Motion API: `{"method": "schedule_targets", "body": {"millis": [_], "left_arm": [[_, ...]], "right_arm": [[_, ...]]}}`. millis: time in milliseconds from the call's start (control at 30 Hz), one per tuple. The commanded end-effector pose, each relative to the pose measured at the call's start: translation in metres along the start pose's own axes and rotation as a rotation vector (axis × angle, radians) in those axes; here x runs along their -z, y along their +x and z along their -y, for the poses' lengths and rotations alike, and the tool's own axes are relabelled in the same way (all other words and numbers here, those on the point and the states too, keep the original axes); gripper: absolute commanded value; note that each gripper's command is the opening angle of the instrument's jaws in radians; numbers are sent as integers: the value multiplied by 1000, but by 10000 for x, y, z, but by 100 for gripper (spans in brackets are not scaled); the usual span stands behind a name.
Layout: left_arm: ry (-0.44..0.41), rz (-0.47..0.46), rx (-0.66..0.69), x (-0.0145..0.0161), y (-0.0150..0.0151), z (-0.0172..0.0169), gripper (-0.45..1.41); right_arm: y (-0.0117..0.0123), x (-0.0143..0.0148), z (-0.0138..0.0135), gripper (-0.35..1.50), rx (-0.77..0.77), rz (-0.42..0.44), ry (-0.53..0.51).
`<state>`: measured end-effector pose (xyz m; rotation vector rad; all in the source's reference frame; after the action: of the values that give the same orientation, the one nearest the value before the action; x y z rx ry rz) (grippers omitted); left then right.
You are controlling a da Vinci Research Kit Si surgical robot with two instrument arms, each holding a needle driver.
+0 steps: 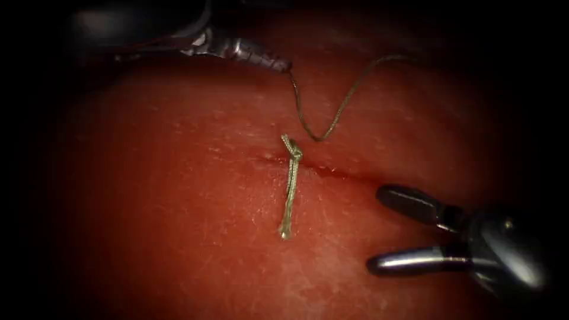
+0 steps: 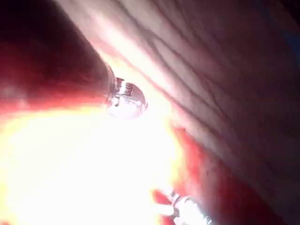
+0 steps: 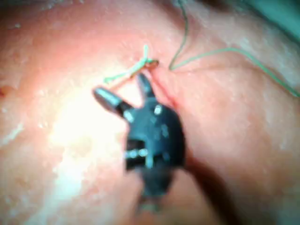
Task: Wound Closure
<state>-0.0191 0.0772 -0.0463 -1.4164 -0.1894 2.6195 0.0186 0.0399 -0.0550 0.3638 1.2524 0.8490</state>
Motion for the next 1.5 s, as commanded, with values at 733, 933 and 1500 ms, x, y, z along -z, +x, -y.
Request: {"method": "schedule_targets", "body": {"millis": [733, 933, 1500], "left_arm": [[-119, 80, -376, -78, -67, -93, 63], [-119, 80, -380, -82, -62, -92, 62], [-77, -18, -361, -79, -56, -93, -35]], "right_arm": [[-7, -8, -5, 133, 128, -11, -29], [-9, -10, -5, 133, 130, -11, -34], [-13, -15, -8, 130, 135, -17, -44]]}}
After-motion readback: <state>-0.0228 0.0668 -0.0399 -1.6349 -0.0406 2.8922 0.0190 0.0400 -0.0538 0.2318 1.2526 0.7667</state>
